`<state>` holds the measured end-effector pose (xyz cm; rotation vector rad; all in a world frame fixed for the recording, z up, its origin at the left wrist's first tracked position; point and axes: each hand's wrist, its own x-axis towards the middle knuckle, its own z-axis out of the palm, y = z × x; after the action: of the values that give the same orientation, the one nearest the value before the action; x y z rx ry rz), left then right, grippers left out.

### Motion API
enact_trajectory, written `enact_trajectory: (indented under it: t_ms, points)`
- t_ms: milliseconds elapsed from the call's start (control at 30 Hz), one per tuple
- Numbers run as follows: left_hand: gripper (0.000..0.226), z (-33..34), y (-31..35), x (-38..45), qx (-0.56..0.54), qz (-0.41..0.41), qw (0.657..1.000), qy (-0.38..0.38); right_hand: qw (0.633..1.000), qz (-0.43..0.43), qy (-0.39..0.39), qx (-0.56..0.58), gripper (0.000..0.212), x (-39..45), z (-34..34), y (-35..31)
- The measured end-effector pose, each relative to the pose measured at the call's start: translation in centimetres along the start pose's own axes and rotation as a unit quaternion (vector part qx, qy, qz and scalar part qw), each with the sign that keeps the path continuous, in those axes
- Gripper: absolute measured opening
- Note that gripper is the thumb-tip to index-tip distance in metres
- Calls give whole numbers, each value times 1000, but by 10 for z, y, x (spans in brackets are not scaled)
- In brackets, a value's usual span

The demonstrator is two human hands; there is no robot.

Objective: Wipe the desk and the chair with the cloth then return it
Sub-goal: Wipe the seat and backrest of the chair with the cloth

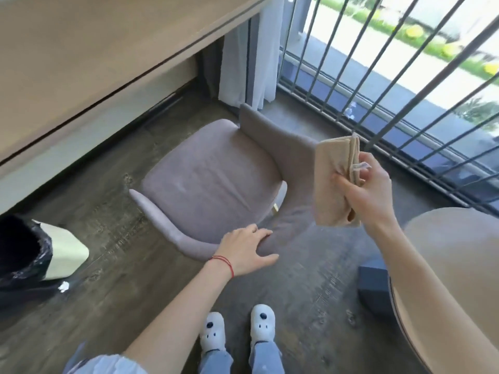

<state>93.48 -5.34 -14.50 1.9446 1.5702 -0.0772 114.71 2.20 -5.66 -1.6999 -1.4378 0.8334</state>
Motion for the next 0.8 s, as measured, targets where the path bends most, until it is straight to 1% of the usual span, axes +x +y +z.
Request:
enact_trajectory:
  t_ms: [133, 267, 333, 433, 533, 667, 733, 800]
  points:
    - [51, -8, 7, 17, 71, 18, 997, 0, 996, 12, 72, 46, 29, -24, -11, 36]
    - [50, -9, 33, 31, 122, 23, 992, 15, 982, 70, 135, 108, 25, -41, -13, 70]
    - [47, -9, 49, 37, 89, 16, 995, 35, 973, 98, 158, 134, 29, -47, -10, 82]
    - [42, -7, 68, 44, 38, 32, 996, 77, 960, 118, 199, 157, 31, -54, -4, 97]
    - [35, -5, 72, 47, 9, 26, 996, 89, 950, 136, 226, 169, 34, -64, 5, 110]
    - [30, -8, 70, 49, 1, 26, 997, 74, 942, 165, 239, 169, 30, -72, 25, 119]
    - [29, -11, 70, 50, -1, 28, 998, 55, 943, 174, 218, 180, 28, -72, 39, 114]
    - [28, -14, 70, 52, -2, 29, 999, 42, 952, 156, 191, 183, 23, -72, 54, 105]
